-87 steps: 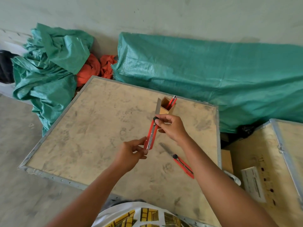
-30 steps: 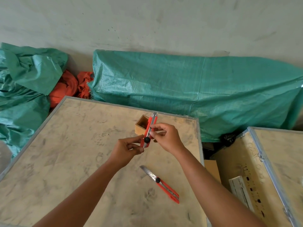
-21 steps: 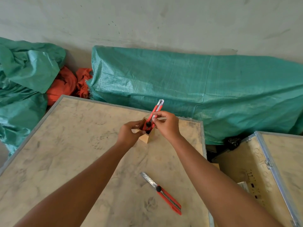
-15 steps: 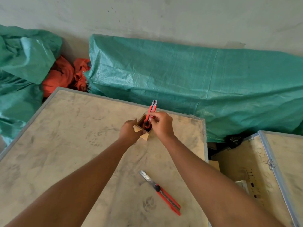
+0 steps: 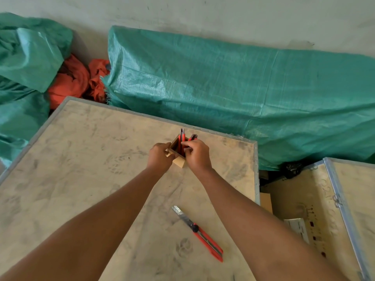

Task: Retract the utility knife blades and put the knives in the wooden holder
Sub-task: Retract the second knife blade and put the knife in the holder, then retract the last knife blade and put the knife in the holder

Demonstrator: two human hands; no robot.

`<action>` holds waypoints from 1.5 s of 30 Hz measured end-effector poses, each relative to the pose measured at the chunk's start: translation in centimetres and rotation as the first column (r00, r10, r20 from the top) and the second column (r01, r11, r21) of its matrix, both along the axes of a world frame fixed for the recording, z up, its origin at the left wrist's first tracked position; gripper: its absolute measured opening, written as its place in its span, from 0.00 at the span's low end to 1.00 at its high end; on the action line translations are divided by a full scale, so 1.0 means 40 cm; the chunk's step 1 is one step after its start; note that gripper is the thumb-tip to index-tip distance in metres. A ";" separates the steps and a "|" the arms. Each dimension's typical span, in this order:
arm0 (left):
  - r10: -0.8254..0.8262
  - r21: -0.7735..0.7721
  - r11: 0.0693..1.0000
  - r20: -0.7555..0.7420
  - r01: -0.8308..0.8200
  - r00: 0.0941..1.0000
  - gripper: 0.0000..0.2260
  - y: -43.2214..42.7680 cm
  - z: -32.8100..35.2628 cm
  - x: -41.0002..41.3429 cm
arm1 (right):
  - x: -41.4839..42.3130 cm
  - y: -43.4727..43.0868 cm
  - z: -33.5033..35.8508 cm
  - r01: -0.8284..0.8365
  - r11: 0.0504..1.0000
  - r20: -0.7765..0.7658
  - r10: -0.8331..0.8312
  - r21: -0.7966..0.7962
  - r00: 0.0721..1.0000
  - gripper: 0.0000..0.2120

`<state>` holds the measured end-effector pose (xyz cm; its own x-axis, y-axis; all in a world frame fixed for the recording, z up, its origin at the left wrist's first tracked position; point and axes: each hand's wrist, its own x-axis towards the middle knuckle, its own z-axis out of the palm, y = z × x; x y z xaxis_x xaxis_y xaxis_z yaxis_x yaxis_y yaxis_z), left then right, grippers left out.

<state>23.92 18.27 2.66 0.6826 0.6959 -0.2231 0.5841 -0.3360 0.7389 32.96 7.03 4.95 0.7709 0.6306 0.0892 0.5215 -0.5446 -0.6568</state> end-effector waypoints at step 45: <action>0.333 -0.486 0.813 -0.062 -0.320 0.941 0.19 -0.671 -0.104 -0.346 | -0.195 -0.469 -0.141 -0.426 0.858 -0.565 0.209 -0.285 0.798 0.07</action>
